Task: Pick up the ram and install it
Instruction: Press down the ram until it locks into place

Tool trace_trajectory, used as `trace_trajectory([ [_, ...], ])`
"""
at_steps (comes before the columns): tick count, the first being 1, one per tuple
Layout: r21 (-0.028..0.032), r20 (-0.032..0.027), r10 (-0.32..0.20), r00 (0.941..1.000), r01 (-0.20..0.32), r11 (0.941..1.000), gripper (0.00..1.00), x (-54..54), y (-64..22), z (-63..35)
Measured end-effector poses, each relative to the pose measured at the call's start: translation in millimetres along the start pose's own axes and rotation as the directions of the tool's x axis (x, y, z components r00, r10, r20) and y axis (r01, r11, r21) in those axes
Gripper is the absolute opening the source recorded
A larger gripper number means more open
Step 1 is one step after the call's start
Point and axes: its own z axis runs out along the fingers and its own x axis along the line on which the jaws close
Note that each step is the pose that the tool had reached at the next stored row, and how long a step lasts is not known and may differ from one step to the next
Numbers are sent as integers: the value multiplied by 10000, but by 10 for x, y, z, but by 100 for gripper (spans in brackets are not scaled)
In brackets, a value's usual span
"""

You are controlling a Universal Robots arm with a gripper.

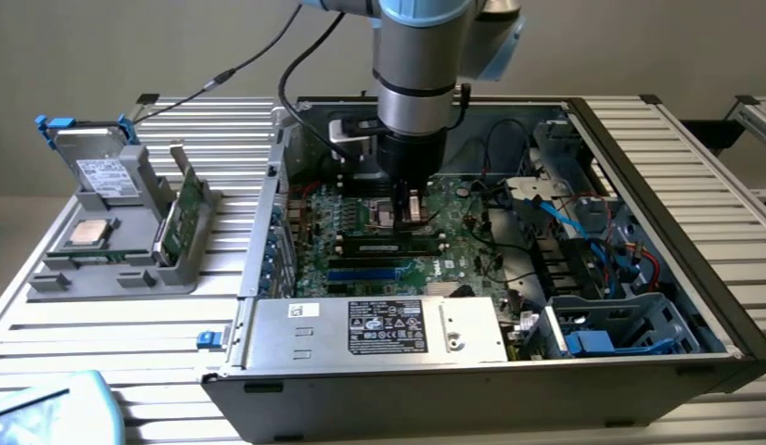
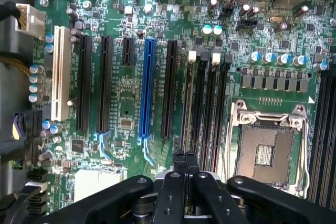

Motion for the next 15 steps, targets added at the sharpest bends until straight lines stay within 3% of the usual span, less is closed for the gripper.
trace_trajectory([
  [6, 1, 1, 18, 10000, -18, 10000, 11, -8, 114, 1],
  [15, -6, -9, 19, 10000, -19, 10000, 11, -9, 115, 71],
])
